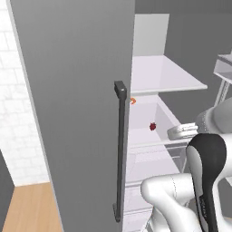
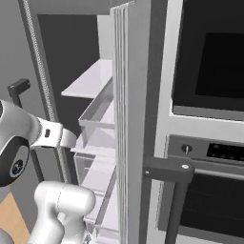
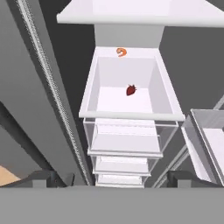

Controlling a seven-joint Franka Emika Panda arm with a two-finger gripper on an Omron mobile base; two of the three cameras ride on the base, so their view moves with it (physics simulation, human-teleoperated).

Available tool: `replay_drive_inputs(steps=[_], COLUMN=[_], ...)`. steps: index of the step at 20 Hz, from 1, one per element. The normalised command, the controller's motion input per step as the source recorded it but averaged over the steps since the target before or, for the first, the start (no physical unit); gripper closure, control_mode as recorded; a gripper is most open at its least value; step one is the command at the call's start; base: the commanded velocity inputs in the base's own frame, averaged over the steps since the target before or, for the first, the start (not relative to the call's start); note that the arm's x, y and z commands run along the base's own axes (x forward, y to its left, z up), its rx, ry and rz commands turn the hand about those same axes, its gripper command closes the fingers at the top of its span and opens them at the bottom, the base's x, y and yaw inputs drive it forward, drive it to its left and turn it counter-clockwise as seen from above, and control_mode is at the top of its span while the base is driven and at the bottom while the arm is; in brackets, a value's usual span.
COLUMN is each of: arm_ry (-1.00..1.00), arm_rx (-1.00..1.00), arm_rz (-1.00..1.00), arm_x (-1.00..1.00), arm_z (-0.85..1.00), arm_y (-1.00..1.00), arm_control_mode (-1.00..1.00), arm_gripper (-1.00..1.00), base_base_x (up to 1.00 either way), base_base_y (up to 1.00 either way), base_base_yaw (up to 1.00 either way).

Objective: Take the strawberry from the fridge and place it on top of the pancake, located on the dining counter.

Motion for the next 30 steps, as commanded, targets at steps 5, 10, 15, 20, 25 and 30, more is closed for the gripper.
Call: replay_drive_inputs(steps=[5,10,15,20,25,30], arm_ry=[0.0,0.0,0.0,0.0,-0.01,0.02], arm_rx=[0.0,0.0,0.0,0.06,0.14,-0.05], arm_rz=[0.0,0.0,0.0,-0.04,-0.03,-0.08], arm_x=[0.0,0.0,0.0,0.2,0.66,0.54], arm_z=[0.0,0.0,0.0,-0.1,-0.5,-0.53], arm_y=[0.0,0.0,0.0,-0.02,-0.12,-0.02], arm_control_mode=[1.0,1.0,1.0,-1.0,-1.0,-1.0], arm_gripper=[-1.0,-1.0,-1.0,-1.0,-1.0,-1.0], base_base_x=[0.69,0.2,0.55,0.06,0.0,0.0], base_base_y=[0.0,0.0,0.0,0.0,0.0,0.0], base_base_yaw=[0.0,0.0,-0.05,-0.06,0.0,0.0])
